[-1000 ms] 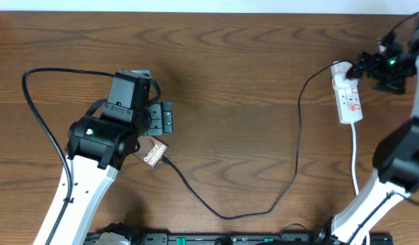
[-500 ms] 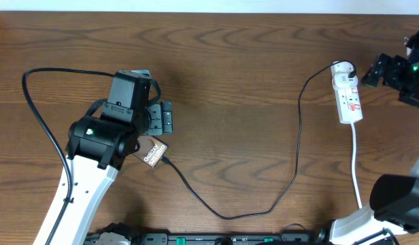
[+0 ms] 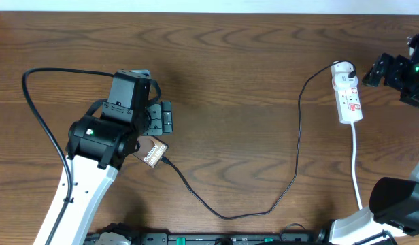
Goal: Plug charger to phone and switch on socket
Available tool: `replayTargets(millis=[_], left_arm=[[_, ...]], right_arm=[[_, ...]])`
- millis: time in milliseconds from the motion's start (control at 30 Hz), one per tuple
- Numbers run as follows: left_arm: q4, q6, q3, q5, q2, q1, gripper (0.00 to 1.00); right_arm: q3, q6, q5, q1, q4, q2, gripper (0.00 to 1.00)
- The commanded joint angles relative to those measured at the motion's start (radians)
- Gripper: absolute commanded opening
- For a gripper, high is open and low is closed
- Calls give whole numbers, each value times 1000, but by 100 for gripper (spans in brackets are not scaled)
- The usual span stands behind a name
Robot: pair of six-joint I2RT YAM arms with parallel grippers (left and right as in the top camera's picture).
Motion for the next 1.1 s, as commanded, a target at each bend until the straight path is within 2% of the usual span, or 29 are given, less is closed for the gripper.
replayTargets(millis=[0, 667, 833, 1067], left_arm=[[-4, 13, 12, -17, 3, -2, 93], [-4, 13, 0, -24, -42, -5, 93], [67, 13, -69, -24, -167, -6, 93], [311, 14, -330, -24, -496, -4, 93]], right_arm=[[13, 13, -6, 4, -1, -6, 99], [13, 13, -6, 4, -1, -6, 99], [13, 13, -6, 4, -1, -6, 99], [13, 13, -6, 4, -1, -6, 99]])
